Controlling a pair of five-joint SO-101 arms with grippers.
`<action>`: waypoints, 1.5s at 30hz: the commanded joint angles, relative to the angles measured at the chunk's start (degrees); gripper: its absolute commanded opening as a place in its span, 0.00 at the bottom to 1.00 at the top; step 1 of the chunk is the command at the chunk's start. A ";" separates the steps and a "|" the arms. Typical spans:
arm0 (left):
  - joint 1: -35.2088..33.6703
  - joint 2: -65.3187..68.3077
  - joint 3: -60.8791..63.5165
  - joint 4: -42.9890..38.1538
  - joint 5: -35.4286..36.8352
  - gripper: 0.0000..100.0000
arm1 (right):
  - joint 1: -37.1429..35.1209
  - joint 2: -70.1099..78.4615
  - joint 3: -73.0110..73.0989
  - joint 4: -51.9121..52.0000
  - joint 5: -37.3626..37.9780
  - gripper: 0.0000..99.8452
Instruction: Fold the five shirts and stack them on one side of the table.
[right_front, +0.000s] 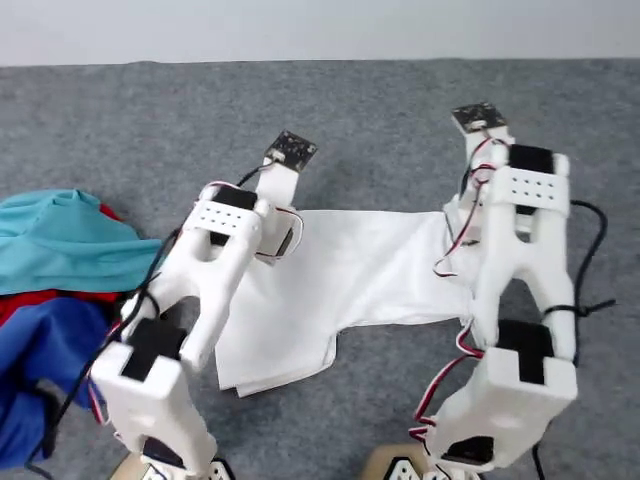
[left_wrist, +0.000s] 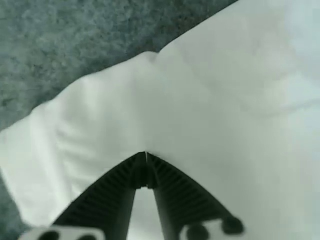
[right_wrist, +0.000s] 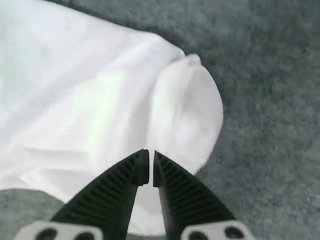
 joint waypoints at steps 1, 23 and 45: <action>0.44 2.29 -4.53 -2.90 0.62 0.00 | -1.27 0.75 -0.62 -2.86 -1.14 0.12; -1.14 32.44 -48.75 26.46 0.35 0.00 | -1.98 18.51 -15.65 -5.93 -5.54 0.21; -0.97 35.16 -53.14 29.27 0.26 0.00 | 3.38 20.53 -20.84 -6.90 -1.76 0.01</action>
